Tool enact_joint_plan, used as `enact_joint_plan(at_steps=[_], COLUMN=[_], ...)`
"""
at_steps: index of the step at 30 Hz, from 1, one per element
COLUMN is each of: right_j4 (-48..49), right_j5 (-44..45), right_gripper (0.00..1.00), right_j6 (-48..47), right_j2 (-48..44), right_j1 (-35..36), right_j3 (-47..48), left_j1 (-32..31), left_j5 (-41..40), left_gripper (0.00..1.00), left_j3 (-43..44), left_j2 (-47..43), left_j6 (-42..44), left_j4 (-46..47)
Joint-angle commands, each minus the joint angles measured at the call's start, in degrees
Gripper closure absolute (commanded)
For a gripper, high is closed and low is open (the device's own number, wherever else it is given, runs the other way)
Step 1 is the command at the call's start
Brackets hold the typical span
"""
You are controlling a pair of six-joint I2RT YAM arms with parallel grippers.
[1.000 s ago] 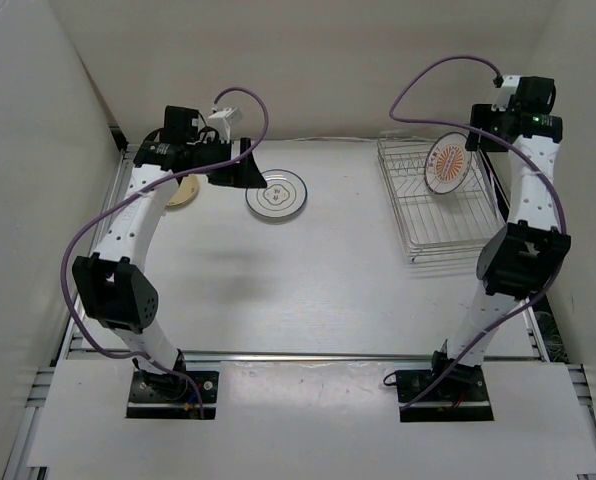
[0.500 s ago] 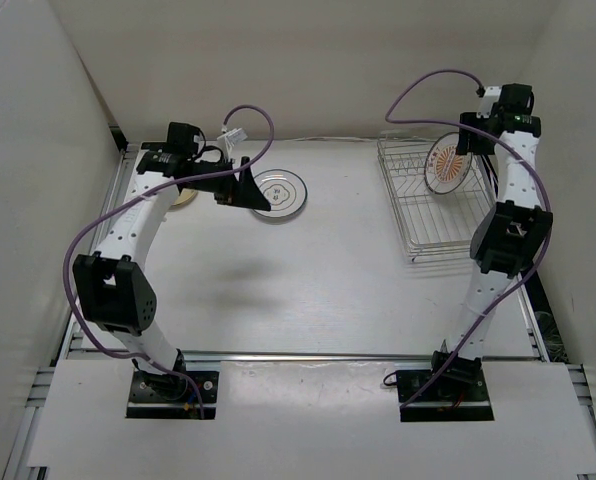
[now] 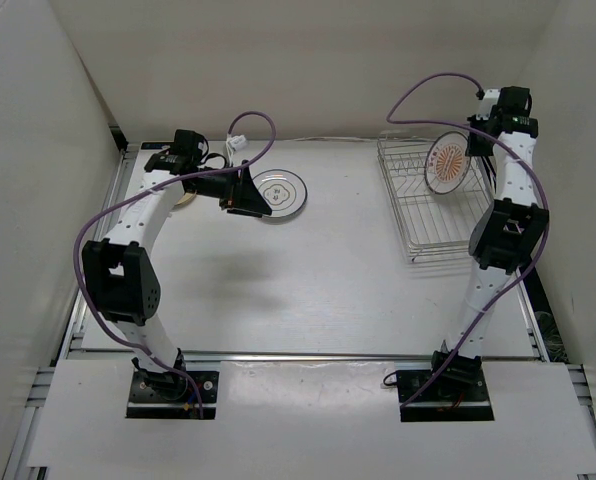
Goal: Unload the plates from the dish rack
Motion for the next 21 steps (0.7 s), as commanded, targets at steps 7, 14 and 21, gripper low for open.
enact_joint_plan(at_steps=[7, 14, 21], right_j4=[1.48, 2.54, 3.07], right_j5=[-0.86, 6.18, 8.40], right_gripper=[1.00, 1.00, 1.00], right_j6=[6.55, 9.89, 9.89], right_j2=[-6.99, -15.60, -24.66], right_j1=[0.56, 1.61, 1.61], right_j3=[2.79, 1.39, -5.36], left_j1=[0.31, 0.31, 0.31], left_j5=[-0.05, -2.95, -4.18], left_gripper=[0.00, 0.00, 0.00], left_j3=[-0.26, -1.48, -2.63], left_j2=[-2.29, -4.57, -8.70], left_j6=[0.46, 0.46, -0.69], left_j4=[0.63, 1.16, 2.30])
